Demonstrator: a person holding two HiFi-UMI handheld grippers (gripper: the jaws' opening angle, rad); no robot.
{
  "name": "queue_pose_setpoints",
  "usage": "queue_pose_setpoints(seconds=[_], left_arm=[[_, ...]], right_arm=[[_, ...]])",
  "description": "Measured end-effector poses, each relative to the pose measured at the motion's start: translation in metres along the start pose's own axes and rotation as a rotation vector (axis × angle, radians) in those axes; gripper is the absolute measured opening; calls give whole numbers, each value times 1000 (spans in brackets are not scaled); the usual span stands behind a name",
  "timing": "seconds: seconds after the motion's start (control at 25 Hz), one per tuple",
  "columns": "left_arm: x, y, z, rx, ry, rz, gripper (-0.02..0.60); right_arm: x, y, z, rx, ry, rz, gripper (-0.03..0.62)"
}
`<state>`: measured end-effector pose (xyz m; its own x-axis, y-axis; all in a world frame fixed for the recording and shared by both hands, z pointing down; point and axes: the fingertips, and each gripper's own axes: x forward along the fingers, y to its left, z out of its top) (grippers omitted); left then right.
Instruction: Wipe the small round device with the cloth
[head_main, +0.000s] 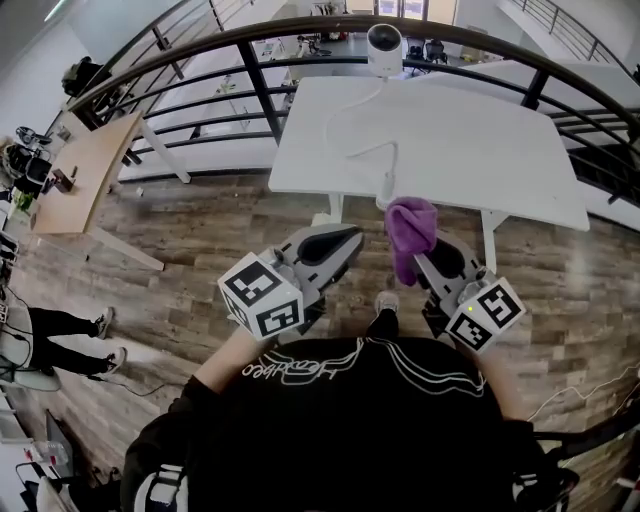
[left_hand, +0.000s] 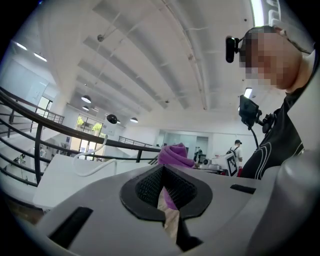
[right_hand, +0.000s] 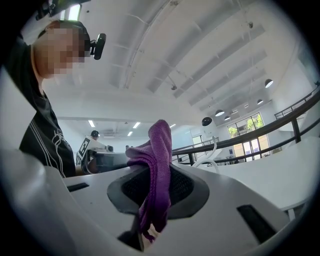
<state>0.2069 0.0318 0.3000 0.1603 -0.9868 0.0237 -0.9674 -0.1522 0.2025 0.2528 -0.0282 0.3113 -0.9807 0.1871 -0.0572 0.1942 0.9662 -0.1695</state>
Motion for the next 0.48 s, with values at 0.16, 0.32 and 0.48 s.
queue_pose_setpoints(seconds=[0.16,0.32,0.48], left_arm=[[0,0,-6,-16,16,-1,9],[1,4,-13,-31,35,5,9],[-1,6,-16,-38,27,-2,9]], right_arm=[[-1,0,-4,8,11,-10,66],[-1,0,-8,6,23,-16,66],[1,1,-10,16,24,-14,66]])
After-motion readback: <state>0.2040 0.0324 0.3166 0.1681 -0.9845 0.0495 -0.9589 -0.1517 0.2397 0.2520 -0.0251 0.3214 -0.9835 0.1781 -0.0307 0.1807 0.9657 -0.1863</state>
